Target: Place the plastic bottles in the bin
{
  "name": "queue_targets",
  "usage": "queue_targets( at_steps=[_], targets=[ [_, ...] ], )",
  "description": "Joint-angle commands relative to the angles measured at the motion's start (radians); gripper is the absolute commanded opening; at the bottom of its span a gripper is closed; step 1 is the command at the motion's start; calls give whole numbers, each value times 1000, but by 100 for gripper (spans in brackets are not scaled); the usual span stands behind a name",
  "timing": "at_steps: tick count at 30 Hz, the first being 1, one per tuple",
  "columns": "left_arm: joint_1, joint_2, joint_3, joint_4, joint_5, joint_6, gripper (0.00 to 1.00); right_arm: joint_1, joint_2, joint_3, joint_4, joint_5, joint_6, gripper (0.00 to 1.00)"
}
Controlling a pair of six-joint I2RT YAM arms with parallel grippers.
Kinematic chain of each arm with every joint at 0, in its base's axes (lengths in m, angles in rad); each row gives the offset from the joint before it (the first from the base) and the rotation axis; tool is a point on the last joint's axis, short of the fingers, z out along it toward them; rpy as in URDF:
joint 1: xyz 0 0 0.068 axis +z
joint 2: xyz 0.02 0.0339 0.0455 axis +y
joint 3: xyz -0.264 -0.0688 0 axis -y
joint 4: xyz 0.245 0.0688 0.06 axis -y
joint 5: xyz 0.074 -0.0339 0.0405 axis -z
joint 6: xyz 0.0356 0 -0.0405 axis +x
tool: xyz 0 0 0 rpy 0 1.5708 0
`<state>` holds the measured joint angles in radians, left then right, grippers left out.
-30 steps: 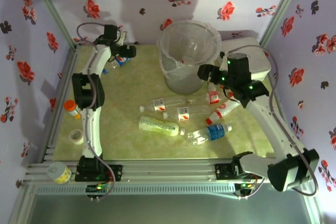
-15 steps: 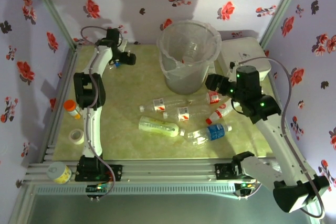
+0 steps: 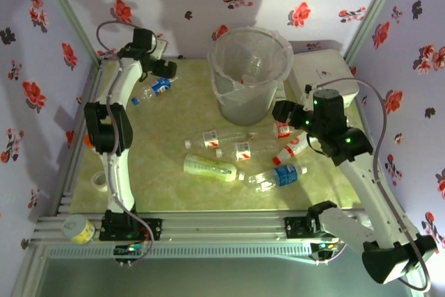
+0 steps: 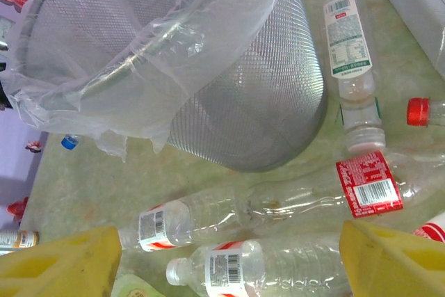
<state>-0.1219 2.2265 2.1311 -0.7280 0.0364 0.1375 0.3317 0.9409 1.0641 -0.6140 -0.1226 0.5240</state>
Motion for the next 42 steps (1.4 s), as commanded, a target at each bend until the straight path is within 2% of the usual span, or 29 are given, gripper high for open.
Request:
queue_targets(
  at_steps=[1,3,9,16,18,22,24,27,29,32,35,37,41,42],
  targets=[
    [47,195,169,-223,36,68,100,0,-34,2,-53,60,-23,83],
    [40,231,198,-283,75,83,100,0,-44,-1,-69,84,-28,83],
    [27,179,26,-217,66,81,100,-1,-44,11,-87,77,-42,85],
    [16,159,-65,-218,50,64,100,-2,-63,20,-87,62,-30,86],
    [6,138,-101,-200,32,57,92,-2,-65,29,-88,53,-28,86],
    [-8,53,-199,-124,28,19,69,0,-64,57,-82,22,-19,86],
    [-11,-9,-261,-85,58,-11,64,0,-58,73,-68,-6,-14,89],
    [-11,-137,-377,-18,120,-73,50,13,-25,124,-46,-51,-4,90],
    [-14,-238,-452,13,154,-120,47,62,2,163,-23,-44,-3,90],
    [-38,-436,-616,108,218,-197,47,185,61,236,-1,30,-34,93],
    [-125,-635,-772,212,265,-250,43,305,146,318,-5,139,-89,99],
    [-211,-742,-850,275,269,-284,37,376,210,380,-20,226,-135,100],
    [-341,-877,-956,401,270,-388,23,419,285,426,87,184,-127,99],
    [-372,-905,-987,449,270,-422,17,423,302,430,120,158,-115,99]
  ],
)
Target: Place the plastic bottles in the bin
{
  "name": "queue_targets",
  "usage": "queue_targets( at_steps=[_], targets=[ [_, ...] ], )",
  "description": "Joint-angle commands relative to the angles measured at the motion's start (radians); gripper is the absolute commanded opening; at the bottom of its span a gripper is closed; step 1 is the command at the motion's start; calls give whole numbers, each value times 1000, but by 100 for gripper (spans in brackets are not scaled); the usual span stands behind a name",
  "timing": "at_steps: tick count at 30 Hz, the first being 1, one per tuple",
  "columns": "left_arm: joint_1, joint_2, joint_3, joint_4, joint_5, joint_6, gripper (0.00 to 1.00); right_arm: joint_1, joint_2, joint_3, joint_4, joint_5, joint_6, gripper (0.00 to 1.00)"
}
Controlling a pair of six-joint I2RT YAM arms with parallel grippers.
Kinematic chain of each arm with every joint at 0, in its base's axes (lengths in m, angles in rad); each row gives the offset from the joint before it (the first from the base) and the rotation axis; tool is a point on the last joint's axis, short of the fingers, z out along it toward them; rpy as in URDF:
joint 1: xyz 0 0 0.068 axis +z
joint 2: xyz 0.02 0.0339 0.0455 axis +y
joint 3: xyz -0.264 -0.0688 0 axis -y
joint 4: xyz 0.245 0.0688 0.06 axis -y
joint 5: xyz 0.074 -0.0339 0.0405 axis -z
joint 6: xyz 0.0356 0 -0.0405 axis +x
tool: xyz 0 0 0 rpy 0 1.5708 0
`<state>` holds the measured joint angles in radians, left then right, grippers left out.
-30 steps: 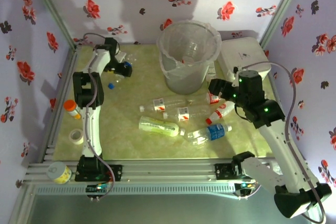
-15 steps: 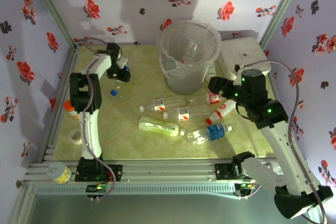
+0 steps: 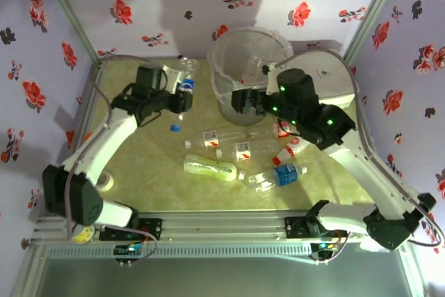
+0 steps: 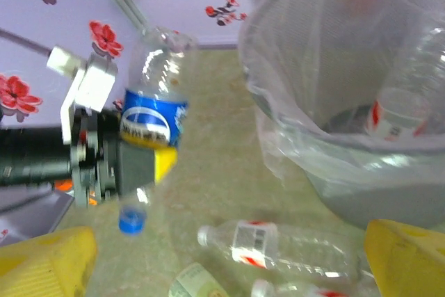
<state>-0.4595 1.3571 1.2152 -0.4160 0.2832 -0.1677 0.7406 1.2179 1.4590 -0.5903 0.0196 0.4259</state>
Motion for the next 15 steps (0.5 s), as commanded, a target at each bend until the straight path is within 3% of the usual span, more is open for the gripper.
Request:
queue_targets(
  at_steps=[1,6,12,15],
  targets=[
    [-66,-62,-97,187,24,-148,13,13,43,42,120,-3,-6,99],
    [-168,-113,-169,320,46,-222,4,3,116,78,145,-13,-3,92],
    [-210,-73,-139,349,192,-224,5,-74,166,88,202,-216,45,66],
    [-217,-68,-134,381,233,-244,6,-113,143,72,203,-235,50,71]
  ],
)
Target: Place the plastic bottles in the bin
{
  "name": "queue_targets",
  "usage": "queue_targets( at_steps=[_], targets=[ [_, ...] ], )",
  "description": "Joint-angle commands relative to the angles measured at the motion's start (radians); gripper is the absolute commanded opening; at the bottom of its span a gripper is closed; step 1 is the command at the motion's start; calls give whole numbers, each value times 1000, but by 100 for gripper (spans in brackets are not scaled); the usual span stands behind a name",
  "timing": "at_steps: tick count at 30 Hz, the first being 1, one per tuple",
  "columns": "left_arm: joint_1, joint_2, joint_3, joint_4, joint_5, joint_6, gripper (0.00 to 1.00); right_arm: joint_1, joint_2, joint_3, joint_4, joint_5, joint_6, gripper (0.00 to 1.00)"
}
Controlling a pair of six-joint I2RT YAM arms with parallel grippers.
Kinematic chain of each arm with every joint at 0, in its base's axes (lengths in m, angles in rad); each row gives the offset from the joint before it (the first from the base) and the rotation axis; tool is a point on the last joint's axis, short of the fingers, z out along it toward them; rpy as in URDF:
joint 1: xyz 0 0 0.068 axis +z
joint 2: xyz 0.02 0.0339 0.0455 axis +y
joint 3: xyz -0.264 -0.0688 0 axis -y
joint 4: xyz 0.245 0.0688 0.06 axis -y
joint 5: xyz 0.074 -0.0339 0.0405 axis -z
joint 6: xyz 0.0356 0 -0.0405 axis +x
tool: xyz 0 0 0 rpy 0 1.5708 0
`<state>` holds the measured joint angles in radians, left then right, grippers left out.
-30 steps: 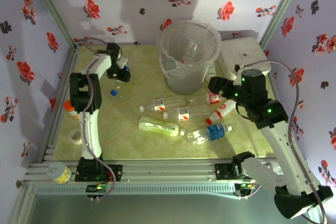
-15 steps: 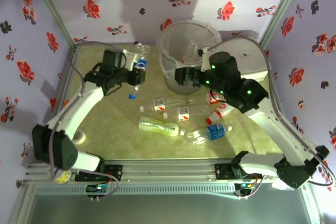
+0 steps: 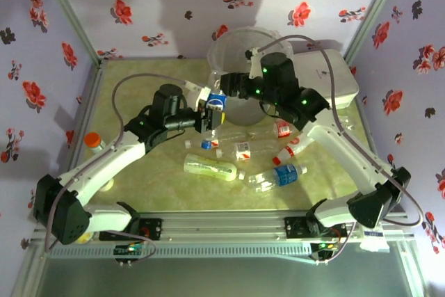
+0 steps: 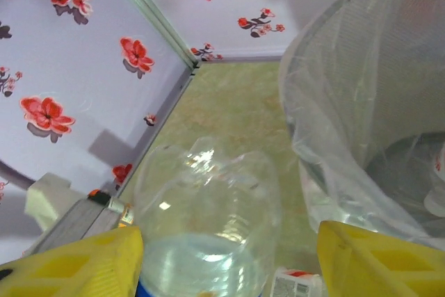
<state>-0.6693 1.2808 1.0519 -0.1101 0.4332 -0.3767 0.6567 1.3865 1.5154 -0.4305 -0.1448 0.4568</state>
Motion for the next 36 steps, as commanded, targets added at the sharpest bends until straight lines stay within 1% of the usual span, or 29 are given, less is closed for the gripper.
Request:
queue_targets(
  at_steps=[1,2,4,6,8,11,13,15,17,18,20,21,22,23,24,25,29,31,34,36],
  targets=[
    [-9,10,31,84,92,-37,6,-36,-27,17,43,-93,20,75],
    [-12,13,35,84,93,-37,6,-38,-21,22,41,-112,20,78],
    [-16,23,45,85,102,-36,6,-39,2,40,33,-154,24,82],
    [-22,29,51,89,108,-36,6,-39,33,55,24,-185,25,82],
    [-25,28,53,98,112,-37,6,-39,59,62,26,-207,29,80],
    [-26,22,53,100,120,-35,7,-41,88,73,38,-236,39,75],
    [-25,22,53,98,119,-33,7,-49,101,84,51,-264,53,66],
    [-24,25,57,92,119,-33,10,-58,105,96,53,-278,63,54],
    [-22,29,54,95,115,-39,21,-64,100,104,52,-273,62,44],
    [-21,31,54,99,112,-46,30,-69,95,112,46,-268,60,41],
    [-11,28,46,111,103,-61,47,-80,93,136,32,-261,46,40],
    [-5,25,43,112,98,-68,58,-85,94,157,21,-256,34,40],
    [4,20,42,109,95,-73,74,-90,97,187,5,-251,20,40],
    [11,14,44,100,93,-76,85,-95,100,219,-7,-243,7,40],
    [19,5,46,83,93,-78,95,-101,101,255,-16,-229,-7,40],
    [27,-10,46,64,90,-79,100,-108,102,289,-14,-213,-21,40],
    [50,-90,33,-71,16,-62,100,-130,93,383,61,-127,-74,40],
    [65,-142,8,-146,-35,-64,100,-148,88,398,137,-82,-92,40],
    [87,-198,-27,-244,-75,-83,100,-196,99,418,237,-62,-76,39],
    [93,-224,-47,-306,-102,-90,100,-216,119,450,249,-30,-94,39]
  ],
)
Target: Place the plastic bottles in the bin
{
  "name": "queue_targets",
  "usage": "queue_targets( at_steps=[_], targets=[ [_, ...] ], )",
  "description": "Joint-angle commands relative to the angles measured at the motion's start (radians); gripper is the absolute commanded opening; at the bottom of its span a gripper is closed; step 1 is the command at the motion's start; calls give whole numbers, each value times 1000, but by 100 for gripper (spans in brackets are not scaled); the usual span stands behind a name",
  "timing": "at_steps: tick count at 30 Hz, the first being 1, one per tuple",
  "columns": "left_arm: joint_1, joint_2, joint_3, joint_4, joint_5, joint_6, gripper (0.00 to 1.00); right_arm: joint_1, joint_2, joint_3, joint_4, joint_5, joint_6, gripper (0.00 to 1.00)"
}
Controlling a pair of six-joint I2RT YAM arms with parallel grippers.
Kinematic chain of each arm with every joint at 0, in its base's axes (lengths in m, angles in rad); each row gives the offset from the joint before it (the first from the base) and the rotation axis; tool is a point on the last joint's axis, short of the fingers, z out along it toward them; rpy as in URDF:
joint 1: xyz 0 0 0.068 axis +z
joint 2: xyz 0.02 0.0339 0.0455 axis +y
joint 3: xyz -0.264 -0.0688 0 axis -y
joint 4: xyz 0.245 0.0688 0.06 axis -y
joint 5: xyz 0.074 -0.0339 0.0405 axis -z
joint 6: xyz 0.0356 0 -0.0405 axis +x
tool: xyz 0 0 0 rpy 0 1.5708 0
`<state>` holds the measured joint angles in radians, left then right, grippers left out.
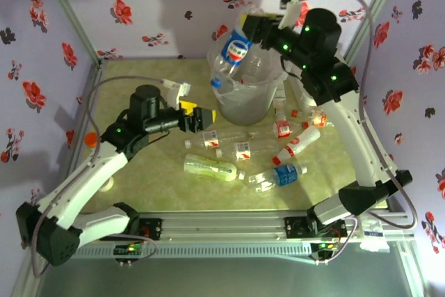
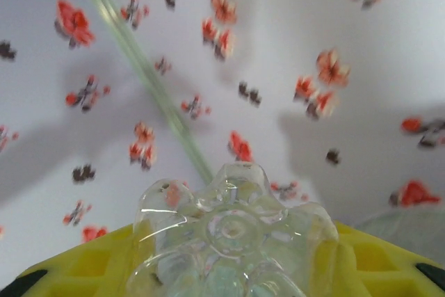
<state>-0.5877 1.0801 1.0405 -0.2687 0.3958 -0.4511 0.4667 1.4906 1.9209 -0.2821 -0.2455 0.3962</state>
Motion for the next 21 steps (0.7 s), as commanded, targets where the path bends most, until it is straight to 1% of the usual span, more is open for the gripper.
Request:
queue_targets(
  at_steps=[1,4,6,8,10,12,15,18,21],
  targets=[
    [10,-32,-44,-188,-84,-10,100,-28,29,66,92,108,-63,39],
    [11,-51,-77,-257,-145,0,100,-40,78,122,57,212,-144,38],
    [11,-57,-103,-275,-184,2,100,-48,118,153,37,275,-193,38],
    [11,-51,-125,-286,-220,5,100,-63,175,212,-14,307,-212,38],
    [10,-36,-149,-296,-243,-1,100,-83,244,276,-74,315,-203,38],
    [8,-17,-169,-297,-244,-5,99,-92,317,334,-133,318,-198,38],
    [-1,3,-198,-289,-258,-7,98,-109,416,402,-225,294,-169,37],
    [-18,7,-233,-248,-263,8,97,-124,471,385,-248,232,-111,37],
    [-26,24,-247,-234,-264,32,97,-125,511,358,-268,201,-84,37]
  ],
)
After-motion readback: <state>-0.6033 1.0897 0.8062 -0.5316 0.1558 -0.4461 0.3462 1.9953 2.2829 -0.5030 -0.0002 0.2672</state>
